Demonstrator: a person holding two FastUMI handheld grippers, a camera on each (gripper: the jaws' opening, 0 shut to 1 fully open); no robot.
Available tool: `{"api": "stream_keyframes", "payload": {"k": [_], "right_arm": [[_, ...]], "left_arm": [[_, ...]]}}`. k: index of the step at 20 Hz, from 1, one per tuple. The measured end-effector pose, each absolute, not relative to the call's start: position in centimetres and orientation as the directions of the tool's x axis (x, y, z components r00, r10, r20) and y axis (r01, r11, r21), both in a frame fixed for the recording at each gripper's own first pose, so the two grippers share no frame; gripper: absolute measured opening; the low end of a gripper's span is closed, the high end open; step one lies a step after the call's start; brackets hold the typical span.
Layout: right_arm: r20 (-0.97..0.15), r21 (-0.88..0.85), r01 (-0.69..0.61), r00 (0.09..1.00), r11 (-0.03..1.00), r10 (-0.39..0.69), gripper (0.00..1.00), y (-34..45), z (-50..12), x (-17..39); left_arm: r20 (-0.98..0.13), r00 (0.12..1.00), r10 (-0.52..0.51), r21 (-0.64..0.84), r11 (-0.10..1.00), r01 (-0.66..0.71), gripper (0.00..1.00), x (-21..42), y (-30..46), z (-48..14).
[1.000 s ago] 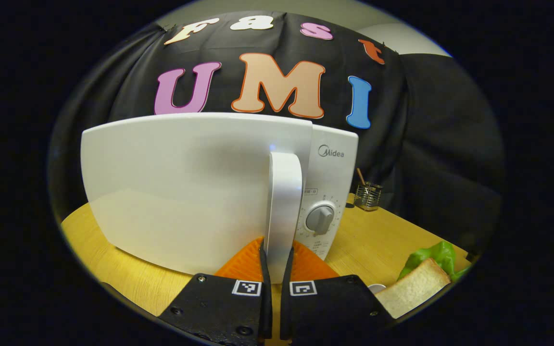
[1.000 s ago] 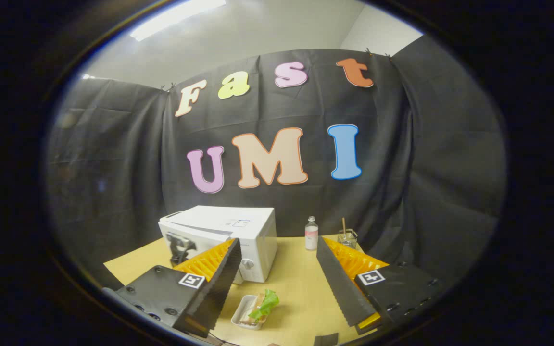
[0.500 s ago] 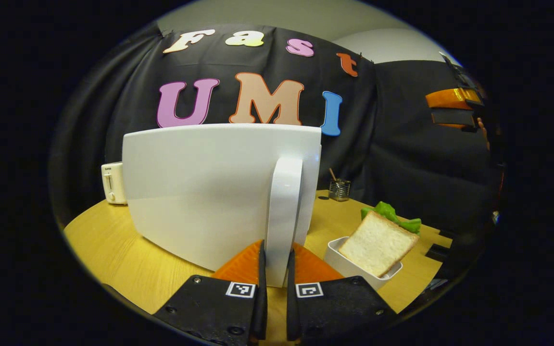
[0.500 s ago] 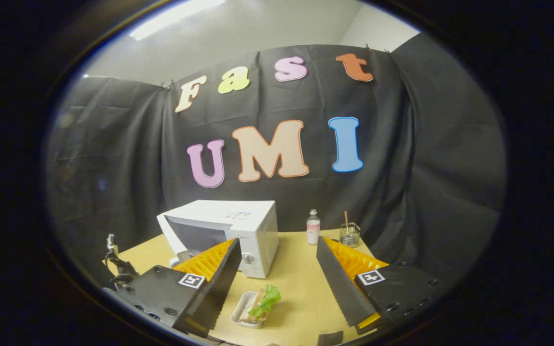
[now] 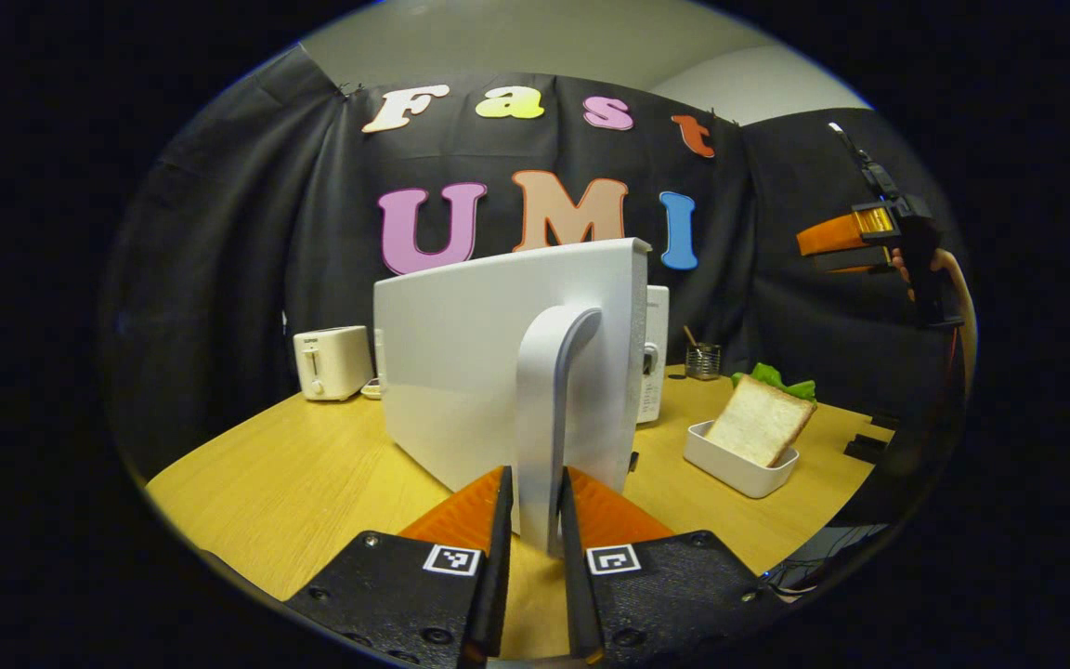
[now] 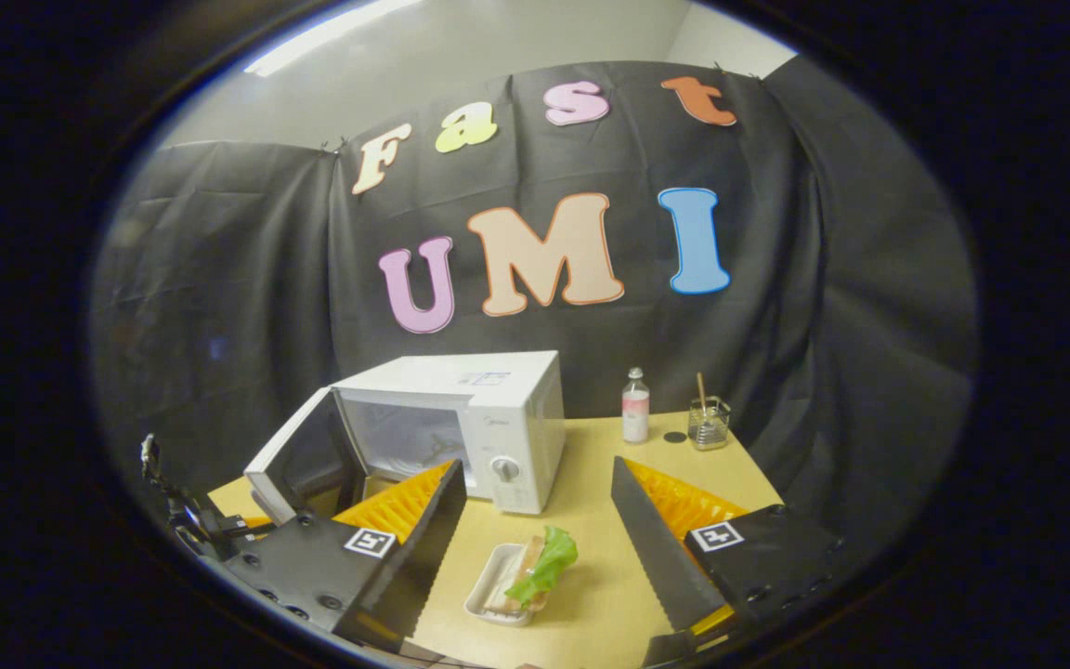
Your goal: Open the microwave oven with the left hand, put the food in, and close the microwave oven.
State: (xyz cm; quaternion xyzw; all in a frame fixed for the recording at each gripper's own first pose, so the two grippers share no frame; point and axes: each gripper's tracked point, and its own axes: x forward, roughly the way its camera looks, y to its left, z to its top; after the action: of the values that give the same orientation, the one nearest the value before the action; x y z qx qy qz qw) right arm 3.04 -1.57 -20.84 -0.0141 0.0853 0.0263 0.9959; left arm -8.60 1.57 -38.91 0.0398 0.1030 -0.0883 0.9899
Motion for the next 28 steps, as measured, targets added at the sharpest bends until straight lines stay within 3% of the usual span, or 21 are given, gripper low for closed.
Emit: {"api": "stream_keyframes", "payload": {"k": [4, 6, 7, 8, 9, 21, 22, 23, 26, 27, 28], "right_arm": [[-0.192, -0.001, -0.064, 0.979, 0.998, 0.062, 0.92, -1.5, -22.5, 3.5], [-0.203, 0.004, -0.064, 0.977, 0.998, 0.063, 0.92, -1.7, -23.2, 3.6], [-0.208, 0.007, -0.065, 0.976, 0.998, 0.065, 1.0, -1.8, -23.6, 3.6], [-0.215, 0.009, -0.064, 0.975, 0.998, 0.064, 0.99, -1.9, -24.1, 3.7], [-0.223, 0.013, -0.064, 0.973, 0.998, 0.065, 0.99, -2.1, -24.6, 3.7], [-0.372, 0.075, -0.065, 0.924, 0.995, 0.088, 0.99, -2.5, -30.4, 4.6], [-0.394, 0.079, -0.064, 0.915, 0.995, 0.09, 0.92, -2.7, -31.2, 4.4], [-0.417, 0.086, -0.062, 0.904, 0.994, 0.092, 0.99, -2.7, -31.8, 4.5], [-0.494, 0.109, -0.055, 0.863, 0.992, 0.103, 0.99, -2.8, -33.8, 4.6], [-0.514, 0.12, -0.053, 0.851, 0.991, 0.107, 0.93, -3.0, -34.3, 4.8], [-0.536, 0.127, -0.049, 0.837, 0.991, 0.11, 0.99, -3.0, -34.9, 5.1]], "left_arm": [[-0.198, 0.977, -0.083, 0.056, 0.994, 0.096, 0.42, -10.5, 6.2, -37.9], [-0.176, 0.983, -0.046, 0.064, 0.996, 0.058, 0.54, -11.2, 8.2, -37.0], [-0.171, 0.985, -0.02, 0.072, 0.997, 0.033, 0.7, -11.5, 9.3, -36.6], [-0.161, 0.987, 0.014, 0.079, 0.997, -0.001, 0.8, -11.6, 10.7, -36.3], [-0.151, 0.988, 0.037, 0.087, 0.996, -0.024, 0.98, -11.8, 11.7, -35.7], [-0.153, 0.966, 0.21, 0.046, 0.978, -0.206, 1.0, -13.8, 20.2, -33.8], [-0.144, 0.96, 0.239, 0.048, 0.971, -0.234, 1.0, -14.3, 21.2, -33.4], [-0.13, 0.954, 0.271, 0.055, 0.962, -0.266, 1.0, -14.8, 22.3, -32.9], [-0.09, 0.933, 0.347, 0.075, 0.937, -0.341, 0.98, -16.5, 24.9, -30.7], [-0.076, 0.925, 0.372, 0.076, 0.927, -0.366, 0.96, -16.9, 25.7, -29.9], [-0.064, 0.916, 0.395, 0.074, 0.918, -0.391, 0.96, -17.3, 26.3, -29.1]]}}
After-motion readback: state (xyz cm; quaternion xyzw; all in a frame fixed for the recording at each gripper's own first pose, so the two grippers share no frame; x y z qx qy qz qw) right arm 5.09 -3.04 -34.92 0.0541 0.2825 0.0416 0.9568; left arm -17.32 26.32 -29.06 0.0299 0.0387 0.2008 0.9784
